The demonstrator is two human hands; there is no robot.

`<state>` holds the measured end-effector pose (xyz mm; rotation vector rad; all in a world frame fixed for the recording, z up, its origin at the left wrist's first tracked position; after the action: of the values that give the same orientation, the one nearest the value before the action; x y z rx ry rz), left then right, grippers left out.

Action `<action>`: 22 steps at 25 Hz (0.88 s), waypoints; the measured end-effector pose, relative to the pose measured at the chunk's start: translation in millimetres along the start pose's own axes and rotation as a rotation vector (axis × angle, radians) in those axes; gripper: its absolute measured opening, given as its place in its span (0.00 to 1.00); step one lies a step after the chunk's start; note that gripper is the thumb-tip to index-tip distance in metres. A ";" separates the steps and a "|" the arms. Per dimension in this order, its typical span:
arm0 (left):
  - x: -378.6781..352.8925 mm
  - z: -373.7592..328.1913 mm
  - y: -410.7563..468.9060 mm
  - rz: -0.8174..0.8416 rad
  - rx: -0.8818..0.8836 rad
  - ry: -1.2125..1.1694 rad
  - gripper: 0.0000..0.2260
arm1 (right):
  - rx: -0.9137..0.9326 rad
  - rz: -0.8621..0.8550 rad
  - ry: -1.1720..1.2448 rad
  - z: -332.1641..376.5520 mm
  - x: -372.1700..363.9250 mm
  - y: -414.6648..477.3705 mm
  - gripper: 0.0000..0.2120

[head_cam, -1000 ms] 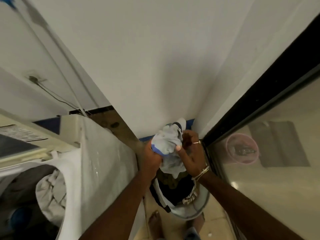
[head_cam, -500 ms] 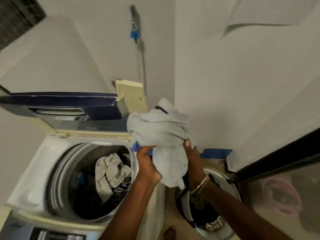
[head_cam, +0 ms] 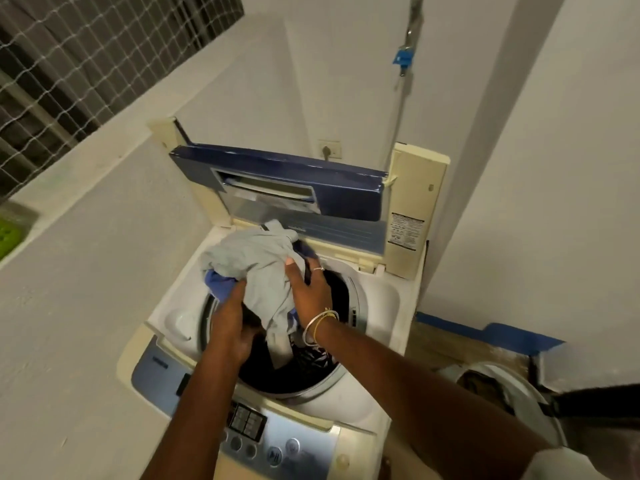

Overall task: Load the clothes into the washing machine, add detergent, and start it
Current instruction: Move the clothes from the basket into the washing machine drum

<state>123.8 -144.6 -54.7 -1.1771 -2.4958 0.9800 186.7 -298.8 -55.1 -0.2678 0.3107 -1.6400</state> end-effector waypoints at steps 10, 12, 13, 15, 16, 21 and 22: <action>-57.1 41.3 -32.7 -0.187 -0.419 0.182 0.05 | 0.067 -0.123 -0.153 0.6 88.9 -4.4 0.12; -118.2 40.8 -71.5 -0.036 -0.632 0.234 0.05 | 0.187 -0.179 -0.086 18.9 127.6 -17.6 0.07; -146.2 46.9 -87.6 0.019 -0.695 0.257 0.04 | 0.235 -0.227 -0.052 25.4 154.6 -23.4 0.06; -197.2 75.3 -112.5 0.107 -0.732 0.312 0.03 | 0.280 -0.363 -0.029 24.7 220.7 -30.8 0.04; -222.0 94.6 -124.3 0.165 -0.725 0.345 0.03 | 0.277 -0.430 -0.024 18.9 253.5 -33.2 0.03; -315.1 217.1 -161.2 0.398 -0.666 0.523 0.03 | 0.179 -0.694 -0.078 -56.9 395.8 -34.5 0.03; -326.9 247.0 -159.4 0.433 -0.636 0.566 0.04 | 0.137 -0.724 -0.104 -79.2 417.9 -34.1 0.04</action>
<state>131.9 -580.7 -109.9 -1.8989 -2.1522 -0.1461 88.7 -708.9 -121.3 -0.3878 0.0106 -2.3382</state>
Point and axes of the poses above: each hand's wrist, its own y-axis towards the middle knuckle, its own x-axis out of the back of the hand, z = x × y, the point moved 10 cm from there along y, towards the middle knuckle, and after that the axes turned 8 degrees about -z, right-handed, at the moved point
